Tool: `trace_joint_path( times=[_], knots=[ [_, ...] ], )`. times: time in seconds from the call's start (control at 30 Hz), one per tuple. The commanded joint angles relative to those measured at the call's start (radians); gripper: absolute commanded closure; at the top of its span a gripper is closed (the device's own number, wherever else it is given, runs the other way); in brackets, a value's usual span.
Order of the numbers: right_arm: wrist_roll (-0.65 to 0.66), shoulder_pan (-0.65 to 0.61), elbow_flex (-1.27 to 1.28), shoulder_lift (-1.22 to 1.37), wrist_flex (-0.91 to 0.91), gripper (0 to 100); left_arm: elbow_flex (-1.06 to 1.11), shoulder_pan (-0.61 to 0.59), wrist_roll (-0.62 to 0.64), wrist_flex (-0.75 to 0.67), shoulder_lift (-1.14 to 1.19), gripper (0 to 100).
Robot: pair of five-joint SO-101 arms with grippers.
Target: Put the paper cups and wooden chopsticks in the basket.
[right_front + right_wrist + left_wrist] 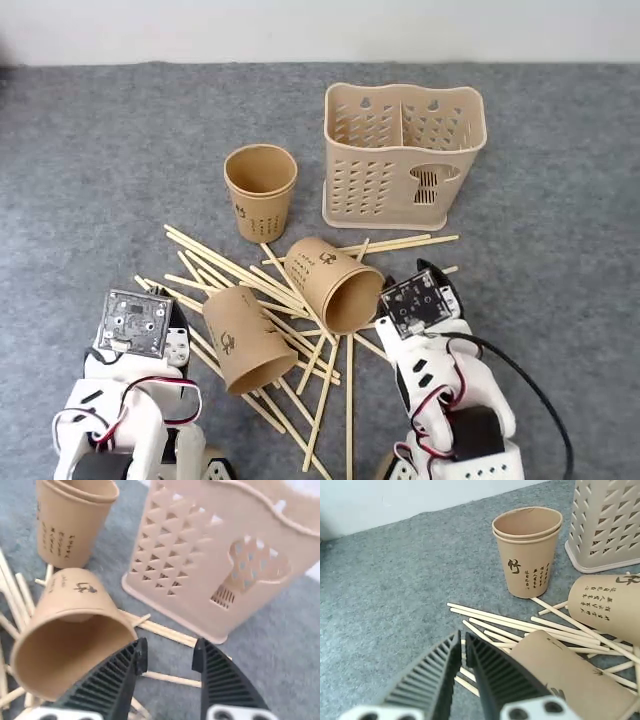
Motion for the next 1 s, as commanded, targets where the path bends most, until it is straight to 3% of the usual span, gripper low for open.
trace_joint_path(
  times=[0.0, 0.33, 0.53, 0.73, 0.97],
  knots=[
    [0.011, -0.021, -0.135, 0.171, -0.058, 82.4, -0.047, 0.0, -0.008, -0.028, -0.017, 98],
    [0.011, -0.022, -0.502, 0.868, -0.107, 82.3, -0.045, 0.0, -0.008, -0.028, -0.017, 98],
    [0.015, -0.024, -0.58, 1.125, -0.176, 82.3, -0.044, 0.0, -0.008, -0.028, -0.017, 98],
    [0.015, -0.024, -0.585, 1.141, -0.15, 82.3, -0.044, 0.0, -0.008, -0.028, -0.017, 98],
    [0.015, -0.045, -0.585, 0.952, 0.041, 82.3, -0.044, 0.0, -0.011, -0.028, -0.017, 98]
  ],
)
